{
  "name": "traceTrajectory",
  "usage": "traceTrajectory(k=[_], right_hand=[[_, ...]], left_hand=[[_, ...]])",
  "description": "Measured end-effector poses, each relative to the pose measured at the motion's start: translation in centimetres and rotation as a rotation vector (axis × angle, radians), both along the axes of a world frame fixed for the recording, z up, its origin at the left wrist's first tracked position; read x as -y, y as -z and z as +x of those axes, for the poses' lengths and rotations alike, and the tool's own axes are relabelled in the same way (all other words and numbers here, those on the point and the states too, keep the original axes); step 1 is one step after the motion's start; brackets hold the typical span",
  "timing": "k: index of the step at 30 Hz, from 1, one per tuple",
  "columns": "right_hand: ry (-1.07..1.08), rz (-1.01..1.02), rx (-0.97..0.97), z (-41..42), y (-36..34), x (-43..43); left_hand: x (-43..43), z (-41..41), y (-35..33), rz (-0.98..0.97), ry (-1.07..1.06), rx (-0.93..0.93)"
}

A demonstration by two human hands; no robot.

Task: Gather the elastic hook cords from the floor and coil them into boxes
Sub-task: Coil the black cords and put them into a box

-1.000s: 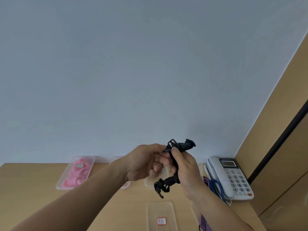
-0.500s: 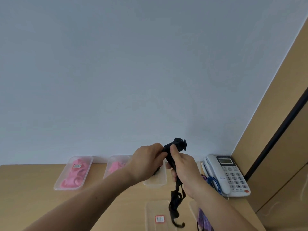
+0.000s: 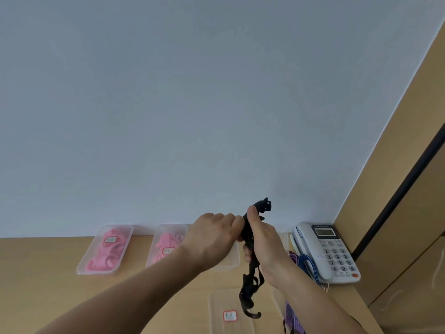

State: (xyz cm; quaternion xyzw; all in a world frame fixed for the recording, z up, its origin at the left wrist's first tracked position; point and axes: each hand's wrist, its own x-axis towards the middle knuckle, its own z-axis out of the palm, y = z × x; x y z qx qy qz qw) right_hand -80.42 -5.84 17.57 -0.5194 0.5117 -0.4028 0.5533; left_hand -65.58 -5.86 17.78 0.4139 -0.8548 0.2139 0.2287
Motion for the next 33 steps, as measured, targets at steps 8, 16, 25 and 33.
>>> traceTrajectory(k=[8,16,25,33], right_hand=[[0.042,0.013,0.237,-0.6,0.4,0.3],[0.037,-0.216,0.114,-0.5,0.8,0.5],[-0.022,-0.189,0.106,-0.5,0.0,1.1],[-0.013,0.003,0.057,0.3,-0.3,1.2]], left_hand=[[-0.3,0.1,0.5,0.392,-0.046,-0.539],[-0.3,0.1,-1.4,1.309,0.119,-1.156],[-0.2,0.8,-0.3,1.029,0.147,-1.217],[-0.2,0.7,0.1,0.600,-0.133,-0.935]])
